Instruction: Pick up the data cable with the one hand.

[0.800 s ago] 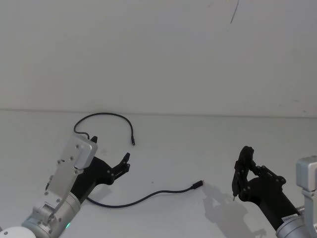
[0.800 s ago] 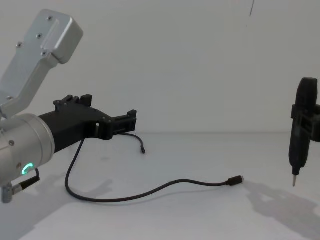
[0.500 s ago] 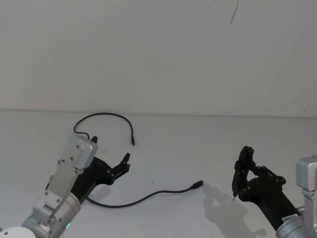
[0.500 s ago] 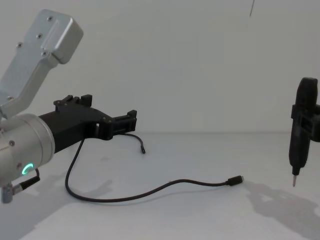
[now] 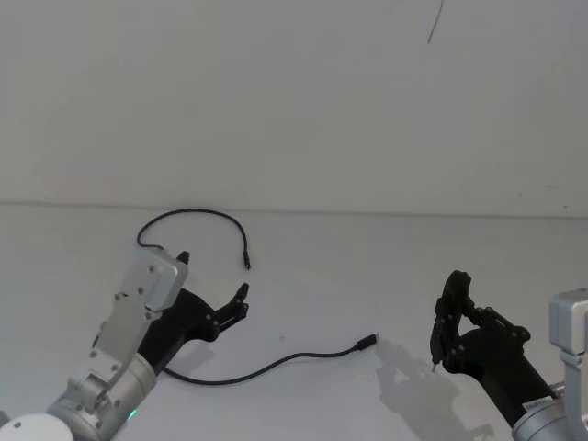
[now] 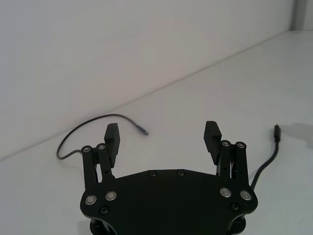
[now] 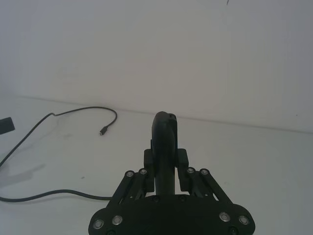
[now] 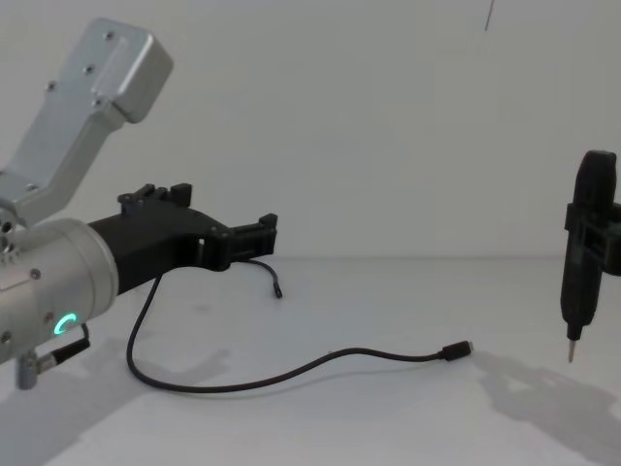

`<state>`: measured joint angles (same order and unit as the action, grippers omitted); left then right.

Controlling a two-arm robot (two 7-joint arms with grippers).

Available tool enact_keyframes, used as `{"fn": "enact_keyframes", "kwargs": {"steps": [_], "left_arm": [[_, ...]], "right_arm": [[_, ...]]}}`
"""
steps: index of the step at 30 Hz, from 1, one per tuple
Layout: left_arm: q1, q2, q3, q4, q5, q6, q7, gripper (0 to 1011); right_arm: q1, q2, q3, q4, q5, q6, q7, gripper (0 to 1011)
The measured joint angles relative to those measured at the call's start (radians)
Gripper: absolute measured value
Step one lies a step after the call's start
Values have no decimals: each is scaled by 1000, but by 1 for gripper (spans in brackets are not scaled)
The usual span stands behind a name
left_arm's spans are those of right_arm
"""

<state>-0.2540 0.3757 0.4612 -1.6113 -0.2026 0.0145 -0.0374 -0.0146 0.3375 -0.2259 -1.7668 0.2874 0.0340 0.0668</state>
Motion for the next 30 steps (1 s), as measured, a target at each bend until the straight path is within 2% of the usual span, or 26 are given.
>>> {"fn": "enact_keyframes", "kwargs": {"steps": [5, 13, 30], "left_arm": [[-26, -6, 14, 23, -4, 0, -36, 1000], [-93, -21, 49, 86, -6, 10, -127, 1000], [-295, -65, 165, 314, 12, 41, -398, 1000]], "right_arm": [[0, 0, 0, 0, 0, 0, 0, 269], [0, 0, 0, 0, 0, 0, 0, 269], [0, 0, 0, 0, 0, 0, 0, 269]]}}
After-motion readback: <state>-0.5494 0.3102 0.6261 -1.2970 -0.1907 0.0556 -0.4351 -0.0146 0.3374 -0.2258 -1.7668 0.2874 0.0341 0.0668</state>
